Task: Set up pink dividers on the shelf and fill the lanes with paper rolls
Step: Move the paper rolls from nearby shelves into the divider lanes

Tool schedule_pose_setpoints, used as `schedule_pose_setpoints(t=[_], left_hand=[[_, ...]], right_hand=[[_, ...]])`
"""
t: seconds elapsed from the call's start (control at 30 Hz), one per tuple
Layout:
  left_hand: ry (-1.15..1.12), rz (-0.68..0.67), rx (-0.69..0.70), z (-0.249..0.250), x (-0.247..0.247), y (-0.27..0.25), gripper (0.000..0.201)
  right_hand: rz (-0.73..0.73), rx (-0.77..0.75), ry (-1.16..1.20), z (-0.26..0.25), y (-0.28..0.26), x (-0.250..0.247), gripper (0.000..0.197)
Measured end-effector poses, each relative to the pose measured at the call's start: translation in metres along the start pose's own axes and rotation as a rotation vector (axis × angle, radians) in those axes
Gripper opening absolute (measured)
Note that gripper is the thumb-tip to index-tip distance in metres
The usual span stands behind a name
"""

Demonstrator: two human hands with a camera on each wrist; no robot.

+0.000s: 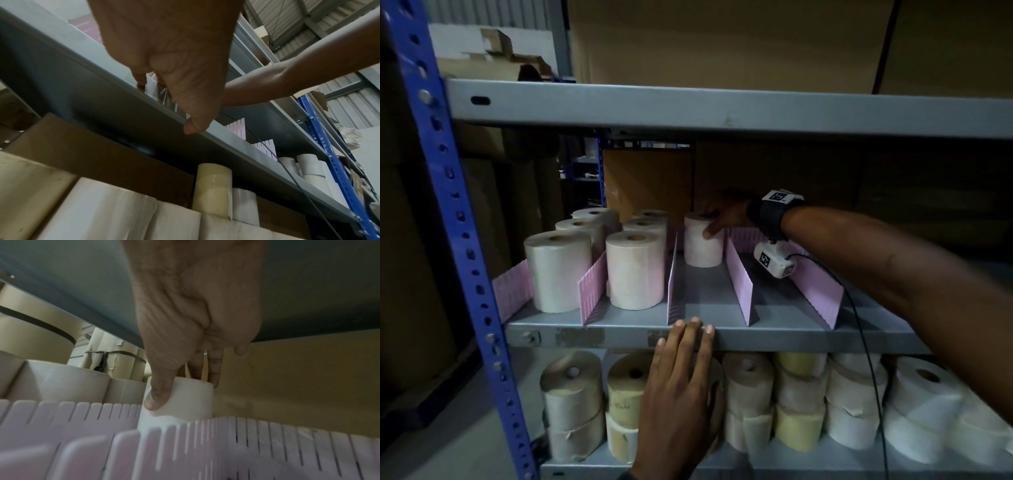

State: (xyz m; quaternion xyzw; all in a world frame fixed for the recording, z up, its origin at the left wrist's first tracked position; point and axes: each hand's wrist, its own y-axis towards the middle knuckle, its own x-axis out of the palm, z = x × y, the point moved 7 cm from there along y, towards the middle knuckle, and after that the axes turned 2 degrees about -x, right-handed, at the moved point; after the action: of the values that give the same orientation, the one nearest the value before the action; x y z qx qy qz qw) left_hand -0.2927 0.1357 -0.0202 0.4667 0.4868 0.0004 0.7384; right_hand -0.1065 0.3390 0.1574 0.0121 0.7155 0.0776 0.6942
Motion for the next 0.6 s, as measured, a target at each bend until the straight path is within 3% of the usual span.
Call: schedule_pose_setpoints(t=[0.13, 0.33, 0.6], left_hand=[[0.015, -0.025, 0.018, 0.0, -0.004, 0.001, 0.068], [-0.006, -0.058, 0.013, 0.002, 0.0, 0.0, 0.084], [-0.056, -0.093, 0.057, -0.006, 0.008, -0.002, 0.091]], right_hand=[[0.006, 0.005, -0.022, 0.001, 0.006, 0.0, 0.064], [-0.036, -0.006, 0.102, 0.004, 0.005, 0.005, 0.065], [0.016, 0.023, -0.008, -0.004, -0.003, -0.003, 0.063]])
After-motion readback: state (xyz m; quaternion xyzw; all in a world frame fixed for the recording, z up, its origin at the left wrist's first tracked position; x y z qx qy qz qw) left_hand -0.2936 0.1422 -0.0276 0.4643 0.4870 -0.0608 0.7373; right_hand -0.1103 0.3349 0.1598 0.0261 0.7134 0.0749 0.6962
